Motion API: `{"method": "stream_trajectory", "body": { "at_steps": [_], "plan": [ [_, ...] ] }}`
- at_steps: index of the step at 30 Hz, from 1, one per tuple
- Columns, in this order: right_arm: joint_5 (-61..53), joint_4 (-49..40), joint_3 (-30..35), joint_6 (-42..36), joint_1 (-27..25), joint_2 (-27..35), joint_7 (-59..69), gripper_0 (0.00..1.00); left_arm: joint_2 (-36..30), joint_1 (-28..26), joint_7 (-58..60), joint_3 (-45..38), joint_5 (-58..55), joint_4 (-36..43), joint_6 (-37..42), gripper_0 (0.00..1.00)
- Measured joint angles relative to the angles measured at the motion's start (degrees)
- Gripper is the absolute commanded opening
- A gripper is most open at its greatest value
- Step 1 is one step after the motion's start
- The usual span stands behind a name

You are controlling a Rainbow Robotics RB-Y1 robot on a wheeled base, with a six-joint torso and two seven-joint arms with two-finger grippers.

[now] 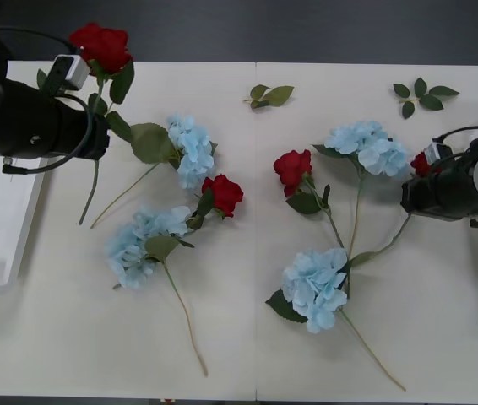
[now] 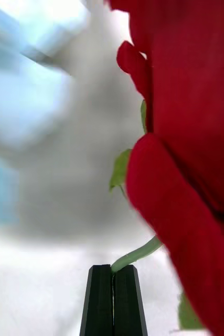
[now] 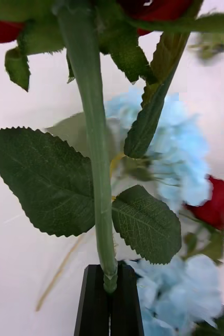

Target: Put the red flowers into the right box and the blue flowers into the left box

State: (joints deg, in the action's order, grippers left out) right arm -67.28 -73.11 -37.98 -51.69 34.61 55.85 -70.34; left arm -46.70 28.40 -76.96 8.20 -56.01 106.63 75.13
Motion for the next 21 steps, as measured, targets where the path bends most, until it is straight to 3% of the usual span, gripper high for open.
{"method": "stream_trajectory", "body": {
  "at_steps": [4,10,16,21],
  "plan": [
    [-1.1,-5.2,0.0,-3.0,1.9,5.0,-9.9,0.00,2.5,-1.1,-7.2,-4.1,-8.4,3.1,0.0,0.00],
    [-2.2,-13.1,-0.1,-4.3,2.4,15.7,-12.9,0.00,6.2,-1.3,-16.8,-7.0,-22.1,3.6,-0.4,0.00],
    [0.5,-12.1,-0.1,-4.0,2.4,23.0,-20.3,0.00,6.4,-1.3,-24.9,-6.9,-38.0,3.4,-2.1,0.00],
    [6.2,-7.6,-0.1,-3.3,2.4,24.6,-23.1,0.00,6.5,-0.3,-29.4,-4.9,-47.0,0.9,-2.2,0.00]
  ]
}}
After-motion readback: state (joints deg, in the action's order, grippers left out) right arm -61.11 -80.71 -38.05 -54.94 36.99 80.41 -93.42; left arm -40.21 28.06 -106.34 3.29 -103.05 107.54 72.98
